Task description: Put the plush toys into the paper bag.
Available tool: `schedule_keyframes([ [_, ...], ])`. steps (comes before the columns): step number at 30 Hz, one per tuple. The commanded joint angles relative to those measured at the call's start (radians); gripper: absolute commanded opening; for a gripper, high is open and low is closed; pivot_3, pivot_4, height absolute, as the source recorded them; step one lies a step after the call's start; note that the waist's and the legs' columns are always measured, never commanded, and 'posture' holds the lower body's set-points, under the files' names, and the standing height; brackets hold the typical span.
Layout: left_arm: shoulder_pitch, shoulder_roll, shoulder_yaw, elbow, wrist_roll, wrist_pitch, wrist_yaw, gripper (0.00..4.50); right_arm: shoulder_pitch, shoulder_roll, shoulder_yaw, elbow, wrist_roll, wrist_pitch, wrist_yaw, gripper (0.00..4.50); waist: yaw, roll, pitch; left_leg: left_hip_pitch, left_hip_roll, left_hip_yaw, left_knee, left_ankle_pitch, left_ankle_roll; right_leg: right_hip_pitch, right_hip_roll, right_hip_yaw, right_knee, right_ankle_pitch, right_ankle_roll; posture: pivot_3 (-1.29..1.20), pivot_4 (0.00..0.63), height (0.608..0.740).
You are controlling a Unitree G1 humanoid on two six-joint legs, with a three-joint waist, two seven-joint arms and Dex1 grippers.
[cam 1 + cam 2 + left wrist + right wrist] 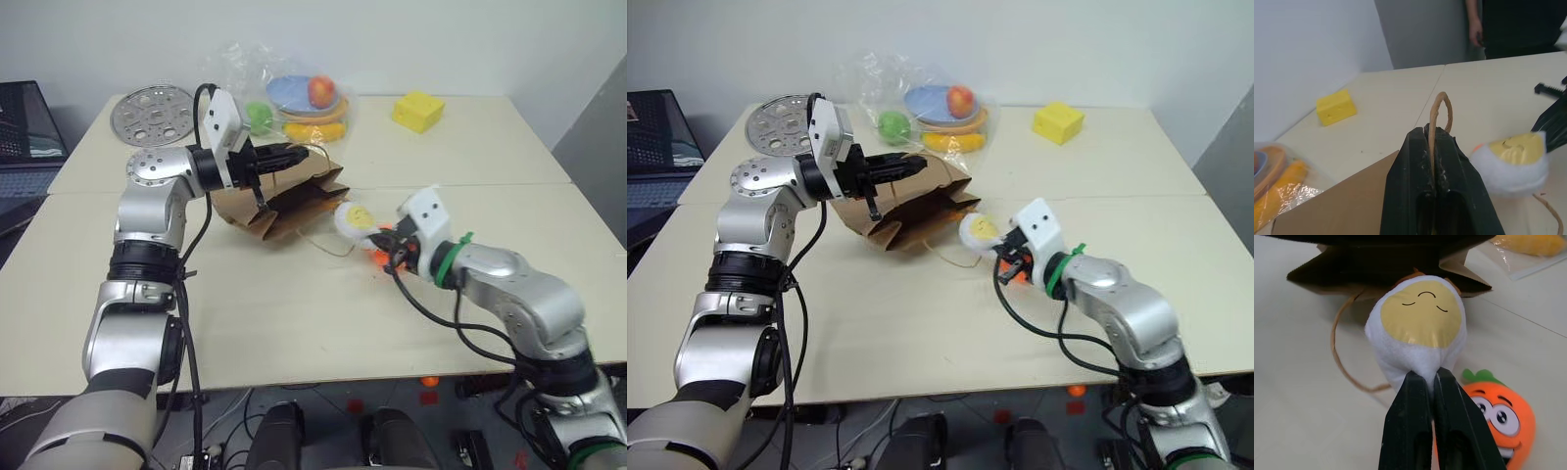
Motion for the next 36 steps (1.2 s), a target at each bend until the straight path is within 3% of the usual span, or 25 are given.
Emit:
schedule_keyframes([
  [1,0.000,0.002,0.007,-0.067,-0.020,0.019,0.012,0.00,-0.077,0.036,0.012,0.049,-0.036,-0.056,0.016,0.03,-0.003,0.000,0.000,0.000,0.000,0.000,0.000,0.000,0.000,0.000,0.000,0.000,0.000,0.000,0.000,0.00,0.150,0.740],
  [8,0.030,0.000,0.007,-0.135,-0.032,0.058,0.018,0.00,-0.167,0.132,0.046,0.201,-0.083,-0.093,0.041,0.03,-0.005,0.000,0.000,0.000,0.000,-0.001,0.001,0.000,0.000,0.000,0.000,-0.001,0.002,0.000,0.000,0.00,0.150,0.740],
  [12,0.049,-0.002,0.002,-0.194,-0.050,0.094,0.013,0.00,-0.236,0.206,0.081,0.387,-0.151,-0.179,0.043,0.03,-0.007,0.000,0.000,0.000,0.000,-0.001,0.001,0.000,0.000,0.000,0.000,-0.001,0.003,0.000,0.000,0.00,0.150,0.740],
  [18,0.072,0.000,-0.001,-0.293,-0.097,0.183,0.001,0.00,-0.339,0.357,0.032,0.647,-0.198,-0.313,-0.012,0.03,-0.017,0.000,0.000,0.001,0.001,-0.001,0.003,0.000,0.000,0.000,0.000,-0.001,0.006,0.000,0.000,0.00,0.150,0.740],
  [24,0.063,0.006,0.012,-0.280,-0.092,0.176,0.027,0.00,-0.368,0.415,-0.004,0.809,-0.252,-0.445,-0.054,0.03,-0.016,0.000,0.000,0.002,0.000,-0.001,0.003,0.001,-0.001,0.000,0.000,0.000,0.009,0.000,0.000,0.00,0.150,0.740],
  [27,0.065,0.016,0.012,-0.273,-0.093,0.175,0.018,0.00,-0.334,0.416,-0.012,0.782,-0.241,-0.472,-0.012,0.70,-0.016,0.000,0.000,0.002,0.000,-0.001,0.004,0.001,-0.001,0.000,0.000,0.000,0.009,0.000,0.000,0.00,0.150,0.740],
  [36,0.053,0.029,0.014,-0.217,-0.077,0.142,0.017,0.00,-0.211,0.367,-0.043,0.497,-0.217,-0.426,0.035,3.81,-0.017,0.000,0.000,0.003,0.001,-0.001,0.005,0.001,-0.001,0.000,0.000,0.000,0.011,0.000,0.000,0.00,0.150,0.740],
])
